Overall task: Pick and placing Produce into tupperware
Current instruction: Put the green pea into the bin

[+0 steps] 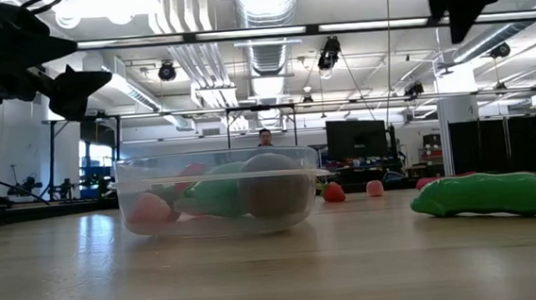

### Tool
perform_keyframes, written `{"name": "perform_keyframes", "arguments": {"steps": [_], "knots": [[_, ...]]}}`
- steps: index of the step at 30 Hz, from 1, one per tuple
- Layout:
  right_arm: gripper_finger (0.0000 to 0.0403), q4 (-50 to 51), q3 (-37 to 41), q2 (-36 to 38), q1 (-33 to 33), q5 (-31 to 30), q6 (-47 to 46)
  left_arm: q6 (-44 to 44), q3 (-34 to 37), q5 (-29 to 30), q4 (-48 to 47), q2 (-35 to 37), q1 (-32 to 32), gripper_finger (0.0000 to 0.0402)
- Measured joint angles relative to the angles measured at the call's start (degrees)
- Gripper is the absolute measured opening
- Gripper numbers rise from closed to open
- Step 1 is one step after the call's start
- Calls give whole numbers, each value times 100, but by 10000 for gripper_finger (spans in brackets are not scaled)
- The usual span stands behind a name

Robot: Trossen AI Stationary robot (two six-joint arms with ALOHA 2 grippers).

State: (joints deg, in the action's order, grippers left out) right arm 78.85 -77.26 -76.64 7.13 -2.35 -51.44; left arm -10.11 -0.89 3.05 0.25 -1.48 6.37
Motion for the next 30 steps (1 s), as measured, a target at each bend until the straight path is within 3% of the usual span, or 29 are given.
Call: {"name": "perform_keyframes", "arguments": {"steps": [12,21,27,30], "knots": [[325,-373,45,-1296,792,102,237,0,44,44,118,0,0,294],[325,-747,47,-1635,1195,81,-505,-188,50,306,138,-13,0,294],[325,-793,46,-1814,1243,132,-574,-952,53,496,162,-45,-2,294],[325,-943,44,-1888,1321,89,-897,-795,55,496,162,-72,-2,294]]}}
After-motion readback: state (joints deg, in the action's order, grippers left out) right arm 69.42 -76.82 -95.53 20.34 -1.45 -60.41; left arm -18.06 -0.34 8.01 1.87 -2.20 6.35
